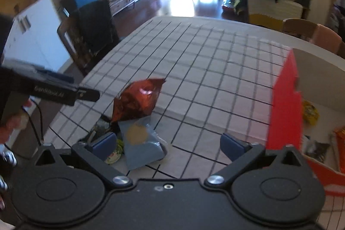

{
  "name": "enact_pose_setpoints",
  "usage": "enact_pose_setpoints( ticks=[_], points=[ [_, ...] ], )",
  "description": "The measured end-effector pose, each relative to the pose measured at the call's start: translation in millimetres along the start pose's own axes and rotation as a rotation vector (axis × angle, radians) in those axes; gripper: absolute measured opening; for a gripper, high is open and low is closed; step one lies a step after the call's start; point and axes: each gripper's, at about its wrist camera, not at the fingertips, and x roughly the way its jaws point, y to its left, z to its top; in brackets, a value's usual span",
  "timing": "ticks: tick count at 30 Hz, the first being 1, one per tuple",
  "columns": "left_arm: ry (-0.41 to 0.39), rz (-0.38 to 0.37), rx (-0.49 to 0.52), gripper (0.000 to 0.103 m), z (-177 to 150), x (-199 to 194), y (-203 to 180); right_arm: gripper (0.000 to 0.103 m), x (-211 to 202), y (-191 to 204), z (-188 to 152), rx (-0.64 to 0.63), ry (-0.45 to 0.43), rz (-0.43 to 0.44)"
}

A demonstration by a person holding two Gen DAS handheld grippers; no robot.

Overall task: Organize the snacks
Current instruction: 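Grasp the blue candy with left tool while right tool grasps blue-grey cookie pack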

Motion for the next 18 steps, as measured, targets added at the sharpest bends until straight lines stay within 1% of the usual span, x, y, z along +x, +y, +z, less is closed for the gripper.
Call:
enact_pose_setpoints(
  ticks=[4, 6, 8, 12, 13, 14, 18],
  points=[
    [0.041, 0.020, 0.005, 0.085, 1.6, 20.6, 5.3, 0.097, 24.2, 13.2, 0.8, -0.066, 0.046, 0.007],
    [0.059, 0.036, 0.008, 0.085, 3.0, 29.0, 7.2, 0.090, 36.3, 18.2, 1.4, -0.085, 0.072, 0.010],
    [0.066, 0.043, 0.010, 0.085, 4.0, 35.1, 9.5, 0.087, 45.0, 22.0, 2.4, -0.098, 0.089, 0.018],
    [0.085, 0.054, -0.005, 0.085, 4.1, 47.7, 14.3, 0.077, 58.8, 28.1, 4.1, -0.130, 0.102, 0.025],
    [0.089, 0.051, -0.008, 0.085, 4.8, 50.9, 15.2, 0.077, 61.6, 29.4, 4.3, -0.139, 0.110, 0.029],
    [0.092, 0.047, -0.011, 0.085, 5.7, 53.6, 15.5, 0.074, 63.7, 30.4, 4.4, -0.145, 0.113, 0.031],
    [0.097, 0.035, -0.009, 0.085, 8.9, 61.4, 11.5, 0.069, 68.5, 32.0, 6.6, -0.156, 0.116, 0.042]
  ],
)
